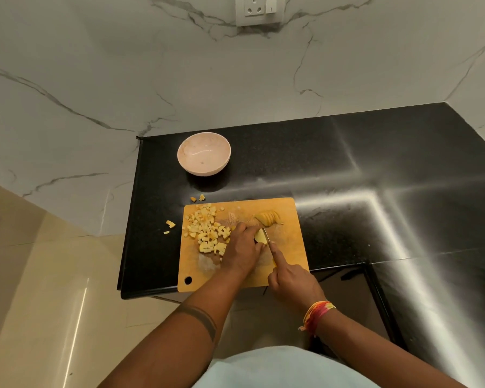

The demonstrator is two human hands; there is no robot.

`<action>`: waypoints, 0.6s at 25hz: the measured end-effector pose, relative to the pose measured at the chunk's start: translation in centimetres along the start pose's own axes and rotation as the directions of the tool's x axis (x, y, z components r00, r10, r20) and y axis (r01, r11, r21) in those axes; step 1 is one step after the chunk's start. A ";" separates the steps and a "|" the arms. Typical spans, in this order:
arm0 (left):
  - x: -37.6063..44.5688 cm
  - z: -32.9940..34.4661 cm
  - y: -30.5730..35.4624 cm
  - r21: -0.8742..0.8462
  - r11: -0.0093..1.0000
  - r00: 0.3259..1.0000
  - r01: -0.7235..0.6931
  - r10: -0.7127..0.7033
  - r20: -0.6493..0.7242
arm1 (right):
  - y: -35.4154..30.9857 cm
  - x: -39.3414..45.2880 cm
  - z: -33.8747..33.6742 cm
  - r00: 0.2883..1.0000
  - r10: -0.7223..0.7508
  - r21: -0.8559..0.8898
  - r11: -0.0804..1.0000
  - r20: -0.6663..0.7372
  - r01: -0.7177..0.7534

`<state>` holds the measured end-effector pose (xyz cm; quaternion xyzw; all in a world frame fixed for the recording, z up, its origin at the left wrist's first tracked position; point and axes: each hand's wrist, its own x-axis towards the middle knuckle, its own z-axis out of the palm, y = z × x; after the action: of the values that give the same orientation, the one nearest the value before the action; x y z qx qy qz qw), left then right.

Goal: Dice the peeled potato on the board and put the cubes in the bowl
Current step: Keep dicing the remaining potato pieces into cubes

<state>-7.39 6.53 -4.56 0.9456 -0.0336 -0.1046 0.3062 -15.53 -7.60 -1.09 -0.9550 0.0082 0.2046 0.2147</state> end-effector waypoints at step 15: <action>0.4 -0.3 0.6 0.034 0.998 0.999 0.052 -0.052 0.000 | -0.6 1.0 1.0 0.998 -0.015 -0.091 0.996 0.068 0.022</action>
<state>-6.89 6.17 -4.01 0.9512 -0.0108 -0.1122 0.2871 -14.89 -6.59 -2.06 -0.9565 -0.0173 0.2347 0.1725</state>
